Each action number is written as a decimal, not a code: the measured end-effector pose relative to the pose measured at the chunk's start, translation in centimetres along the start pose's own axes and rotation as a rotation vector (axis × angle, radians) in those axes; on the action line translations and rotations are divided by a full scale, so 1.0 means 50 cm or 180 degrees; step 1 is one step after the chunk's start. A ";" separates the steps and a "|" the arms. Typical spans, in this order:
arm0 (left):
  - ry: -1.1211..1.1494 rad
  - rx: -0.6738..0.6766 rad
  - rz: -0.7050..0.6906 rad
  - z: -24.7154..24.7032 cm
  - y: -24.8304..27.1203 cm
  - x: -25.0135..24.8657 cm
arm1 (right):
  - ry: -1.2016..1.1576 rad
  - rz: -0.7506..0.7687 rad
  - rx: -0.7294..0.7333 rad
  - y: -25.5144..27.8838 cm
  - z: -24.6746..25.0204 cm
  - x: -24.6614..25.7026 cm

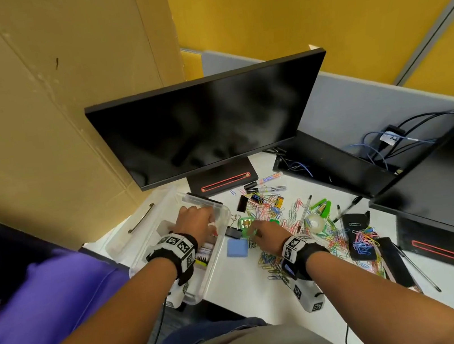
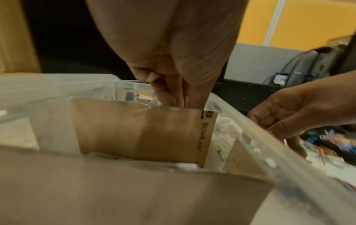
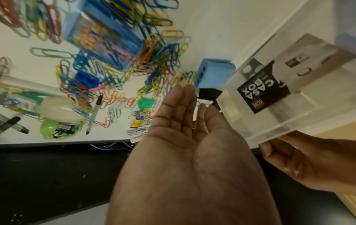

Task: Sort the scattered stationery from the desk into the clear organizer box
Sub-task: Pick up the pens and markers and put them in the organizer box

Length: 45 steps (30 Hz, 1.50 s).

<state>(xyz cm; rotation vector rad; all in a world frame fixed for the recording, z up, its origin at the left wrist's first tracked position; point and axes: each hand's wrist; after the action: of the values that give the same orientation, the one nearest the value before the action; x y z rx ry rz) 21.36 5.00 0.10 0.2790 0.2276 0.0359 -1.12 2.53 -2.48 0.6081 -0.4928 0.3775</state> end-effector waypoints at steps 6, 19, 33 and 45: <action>-0.0475 0.0257 -0.0296 0.012 -0.017 -0.028 | 0.0097 -0.0170 0.0183 0.007 -0.018 -0.049; -0.0884 0.0687 -0.0199 0.010 -0.037 -0.049 | 0.0179 -0.0311 0.0404 -0.002 -0.014 -0.113; -0.0531 0.0415 0.0191 0.040 -0.022 -0.049 | 0.0029 -0.0328 0.0211 0.028 0.010 -0.151; 0.0174 -0.0678 0.0408 0.026 -0.011 -0.159 | -0.0018 -0.0295 0.0154 0.085 0.013 -0.227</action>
<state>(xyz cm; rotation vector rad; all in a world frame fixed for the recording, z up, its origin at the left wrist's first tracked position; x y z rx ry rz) 13.92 3.61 2.92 0.0801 0.2576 0.1936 -12.65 3.19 -6.26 0.6764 -0.4601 0.3004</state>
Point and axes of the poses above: each hand's wrist, its own y-axis away from the middle knuckle, its own z-axis out of the back of the hand, x = y × z, and after that the axes turned 1 degree about -z, right-handed
